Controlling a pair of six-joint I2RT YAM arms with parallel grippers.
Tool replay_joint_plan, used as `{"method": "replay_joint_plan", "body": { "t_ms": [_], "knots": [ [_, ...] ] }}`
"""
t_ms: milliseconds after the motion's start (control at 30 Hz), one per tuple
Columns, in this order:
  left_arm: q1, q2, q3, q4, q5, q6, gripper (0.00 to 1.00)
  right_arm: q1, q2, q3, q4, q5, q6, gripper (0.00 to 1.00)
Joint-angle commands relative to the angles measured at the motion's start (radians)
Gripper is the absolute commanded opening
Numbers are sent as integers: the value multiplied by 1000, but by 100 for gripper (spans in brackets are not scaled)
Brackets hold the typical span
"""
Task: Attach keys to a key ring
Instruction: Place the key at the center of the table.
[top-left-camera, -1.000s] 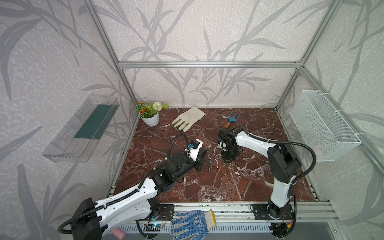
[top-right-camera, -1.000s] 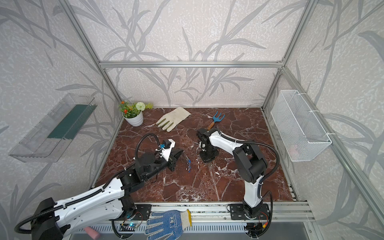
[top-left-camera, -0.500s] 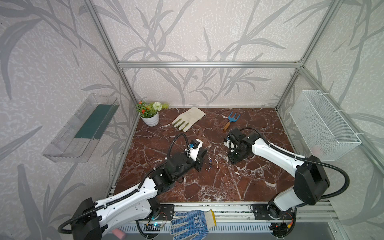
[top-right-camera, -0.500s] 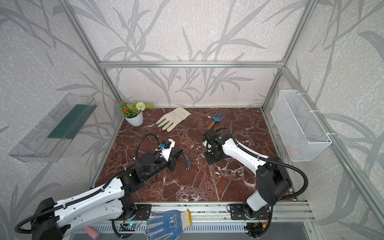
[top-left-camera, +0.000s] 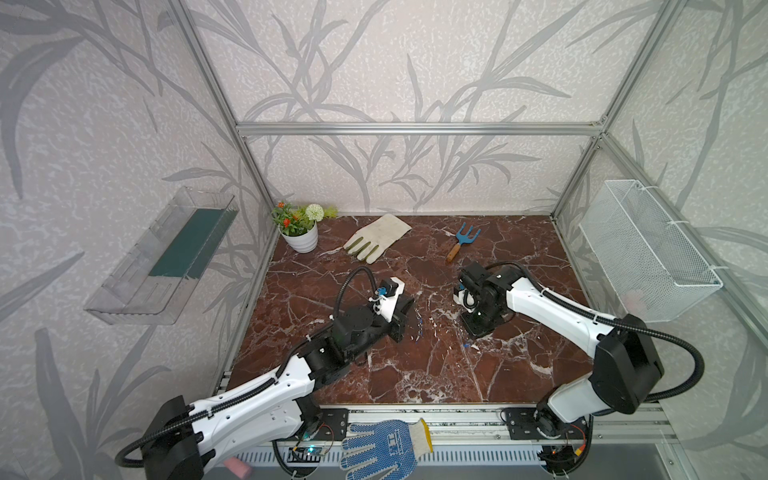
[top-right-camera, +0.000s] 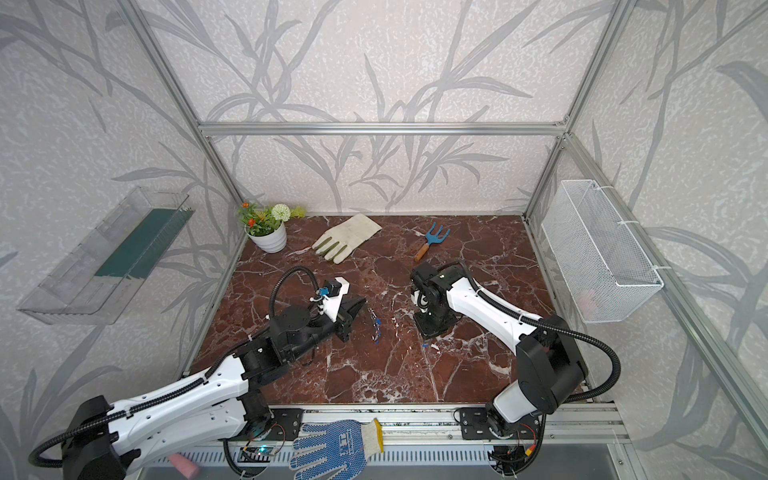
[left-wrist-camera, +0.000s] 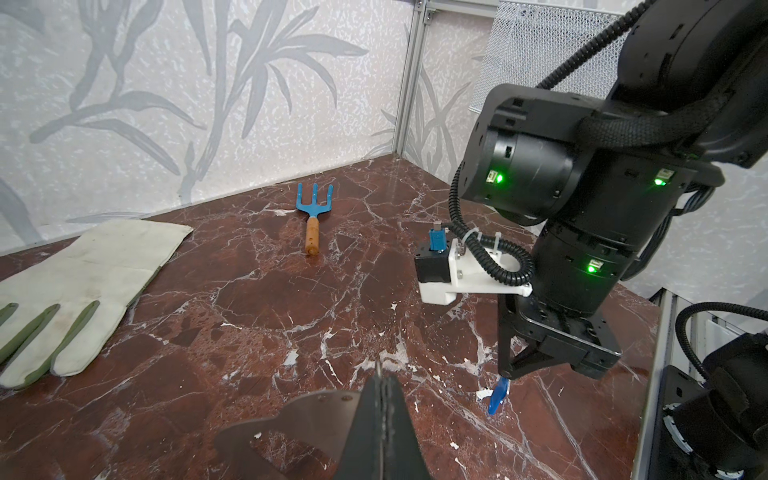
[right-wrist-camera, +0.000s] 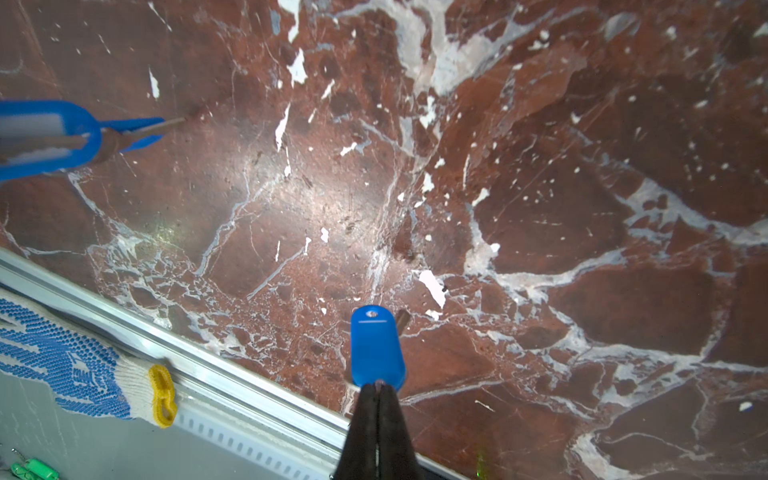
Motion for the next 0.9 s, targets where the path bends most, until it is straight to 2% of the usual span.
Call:
{"method": "replay_joint_plan", "body": {
  "t_ms": [0,867],
  "knots": [
    [-3,-23,1,46,-7,13,0,7,48,11,-58,-16,-16,0],
    [-5,-18,0,46,-4,15,0,10,303,182,-3,13,-41,0]
  ]
}}
